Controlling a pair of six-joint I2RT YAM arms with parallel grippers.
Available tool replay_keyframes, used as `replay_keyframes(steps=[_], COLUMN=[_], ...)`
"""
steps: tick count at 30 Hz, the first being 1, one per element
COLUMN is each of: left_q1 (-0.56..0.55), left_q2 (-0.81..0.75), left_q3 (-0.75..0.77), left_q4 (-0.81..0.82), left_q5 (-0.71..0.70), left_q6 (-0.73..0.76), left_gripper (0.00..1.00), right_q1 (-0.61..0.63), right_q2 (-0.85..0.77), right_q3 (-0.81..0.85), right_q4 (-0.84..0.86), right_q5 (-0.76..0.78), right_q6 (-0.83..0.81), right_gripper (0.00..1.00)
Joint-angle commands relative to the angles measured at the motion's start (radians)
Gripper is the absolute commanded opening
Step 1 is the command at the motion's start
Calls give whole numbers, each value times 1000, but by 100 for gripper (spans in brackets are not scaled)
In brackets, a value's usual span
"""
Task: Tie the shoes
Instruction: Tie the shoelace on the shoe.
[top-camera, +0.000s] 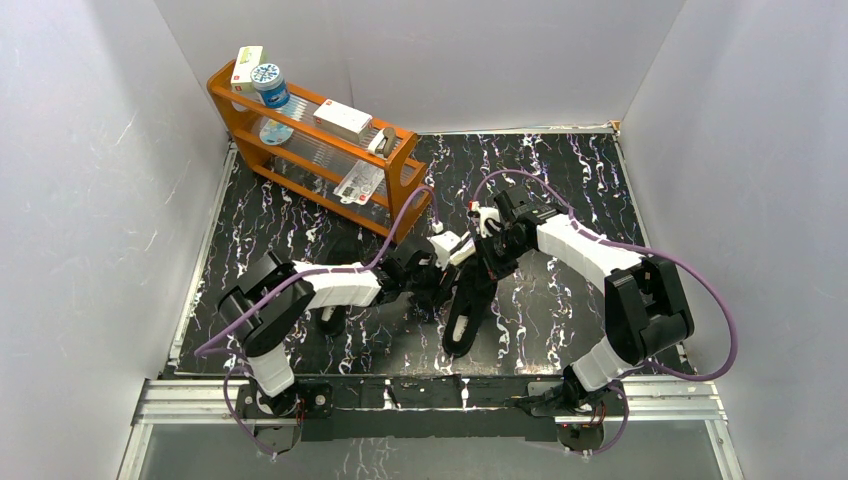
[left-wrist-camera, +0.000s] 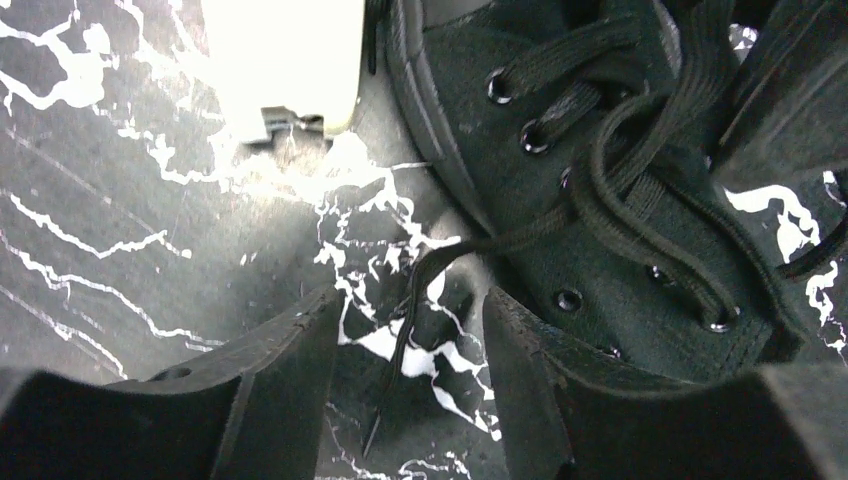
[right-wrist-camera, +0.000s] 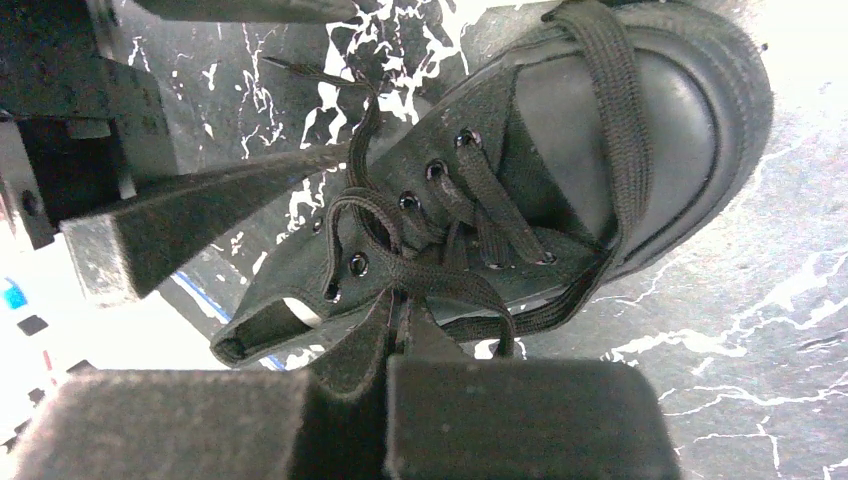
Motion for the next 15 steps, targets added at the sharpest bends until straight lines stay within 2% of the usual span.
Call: replay_keyframes(steps=[1, 6, 8, 10, 14, 15], left_q1=[1, 2, 4, 4, 5, 4], left_q2=[42, 63, 78, 87, 22, -2], left_q3=[21, -56, -64, -35, -58, -70], left_q4=[78, 288, 313, 268, 226, 210], left_q5=[8, 83, 108, 107, 69, 56], left_q6=[64, 68, 64, 67, 52, 42], left_gripper=[54, 51, 37, 19, 2, 0], right_q1=[3, 3, 3, 2, 0, -2], right_q2=[-29, -47, -48, -38, 4, 19], right_q3=[31, 34, 39, 65, 141, 161], right_q4=[-15, -29, -54, -109, -287, -336], right_q5=[-62, -108, -125, -143, -163, -172], right_q6=[29, 75, 96, 119, 188, 201], right_gripper=[0, 0, 0, 0, 0, 0])
